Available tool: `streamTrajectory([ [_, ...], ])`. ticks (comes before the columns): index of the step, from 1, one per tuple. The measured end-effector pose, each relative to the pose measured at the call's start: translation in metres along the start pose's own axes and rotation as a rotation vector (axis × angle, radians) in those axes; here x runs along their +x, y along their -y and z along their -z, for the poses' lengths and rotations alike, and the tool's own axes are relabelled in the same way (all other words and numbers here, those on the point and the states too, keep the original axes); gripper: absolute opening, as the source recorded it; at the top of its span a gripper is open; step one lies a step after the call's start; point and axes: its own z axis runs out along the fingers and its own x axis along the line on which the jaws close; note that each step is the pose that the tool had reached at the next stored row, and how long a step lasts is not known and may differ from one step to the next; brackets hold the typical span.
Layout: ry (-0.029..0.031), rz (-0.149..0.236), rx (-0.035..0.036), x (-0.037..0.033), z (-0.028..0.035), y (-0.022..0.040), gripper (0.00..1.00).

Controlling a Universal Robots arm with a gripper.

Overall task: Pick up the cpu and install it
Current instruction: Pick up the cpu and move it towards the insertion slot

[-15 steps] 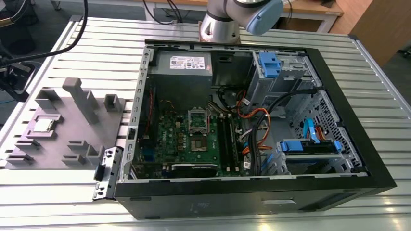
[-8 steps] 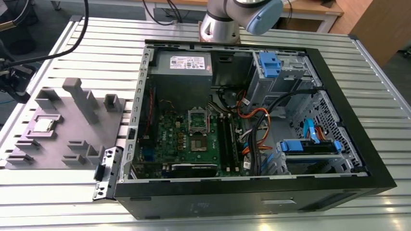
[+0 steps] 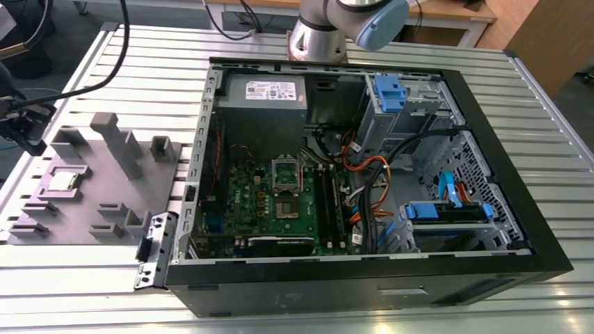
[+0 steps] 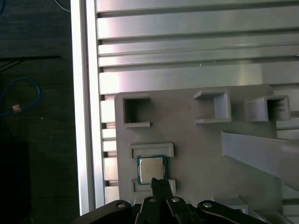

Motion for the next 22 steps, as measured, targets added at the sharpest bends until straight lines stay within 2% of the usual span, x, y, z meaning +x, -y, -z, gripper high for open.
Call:
streamTrajectory([
  [12,0.0001,0.000,0.0000,0.0025,-0.0218,0.0014,0.11],
  [17,0.0001,0.000,0.0002,0.0025,-0.0257,0.0016,0.11],
  [22,0.0000,0.000,0.0007,0.0027,-0.0342,0.0020,0.11],
])
